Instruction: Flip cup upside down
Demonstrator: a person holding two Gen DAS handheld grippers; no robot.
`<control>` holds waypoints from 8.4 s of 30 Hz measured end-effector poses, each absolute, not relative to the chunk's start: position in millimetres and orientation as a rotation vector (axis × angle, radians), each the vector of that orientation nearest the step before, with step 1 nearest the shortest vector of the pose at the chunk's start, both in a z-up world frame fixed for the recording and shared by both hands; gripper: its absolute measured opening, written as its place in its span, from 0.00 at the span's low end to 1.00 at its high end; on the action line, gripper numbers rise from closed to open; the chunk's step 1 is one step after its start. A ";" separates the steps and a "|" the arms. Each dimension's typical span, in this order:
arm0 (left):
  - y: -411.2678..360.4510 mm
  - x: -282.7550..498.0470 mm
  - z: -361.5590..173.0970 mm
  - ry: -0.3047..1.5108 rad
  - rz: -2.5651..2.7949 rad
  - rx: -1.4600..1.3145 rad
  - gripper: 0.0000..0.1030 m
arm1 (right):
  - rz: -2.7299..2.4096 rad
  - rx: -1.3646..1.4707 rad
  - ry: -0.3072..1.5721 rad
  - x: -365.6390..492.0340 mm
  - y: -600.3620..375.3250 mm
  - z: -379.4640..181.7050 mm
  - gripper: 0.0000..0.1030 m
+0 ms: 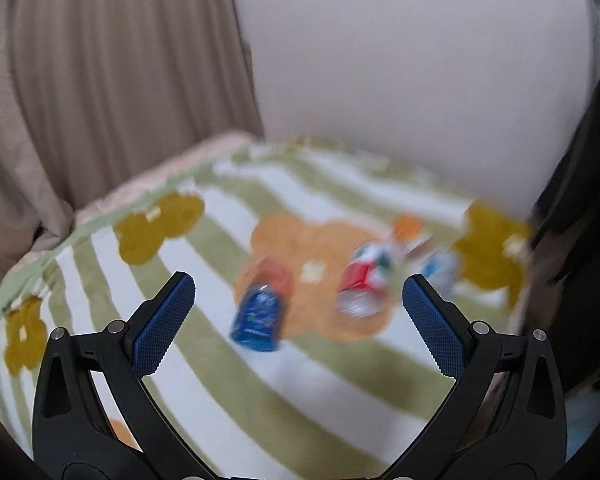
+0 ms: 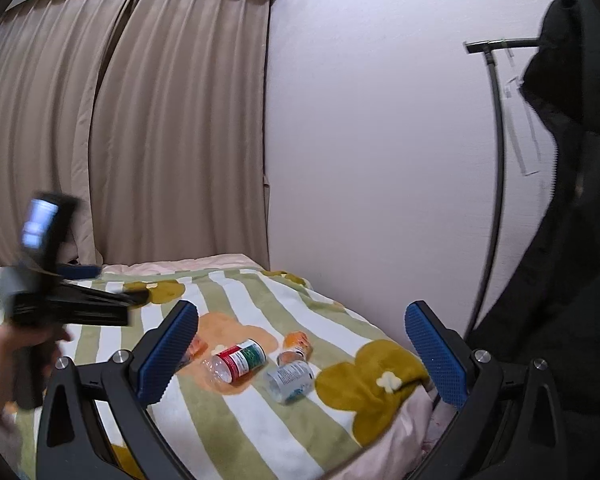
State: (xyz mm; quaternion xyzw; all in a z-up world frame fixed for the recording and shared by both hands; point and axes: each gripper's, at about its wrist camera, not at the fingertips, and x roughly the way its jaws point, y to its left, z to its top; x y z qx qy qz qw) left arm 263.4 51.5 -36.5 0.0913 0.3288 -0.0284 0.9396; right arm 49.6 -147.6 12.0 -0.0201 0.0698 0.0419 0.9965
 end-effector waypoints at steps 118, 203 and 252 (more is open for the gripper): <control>167.6 95.4 -109.9 0.981 0.020 -0.100 1.00 | 0.700 -0.666 1.373 260.6 161.3 -185.8 0.59; 160.2 66.6 -77.9 0.757 0.120 -0.190 1.00 | 0.637 -0.145 0.615 161.8 49.7 -189.0 1.00; 56.7 20.6 47.0 0.188 0.102 0.010 1.00 | 0.080 -0.040 0.150 46.8 -139.7 27.7 1.00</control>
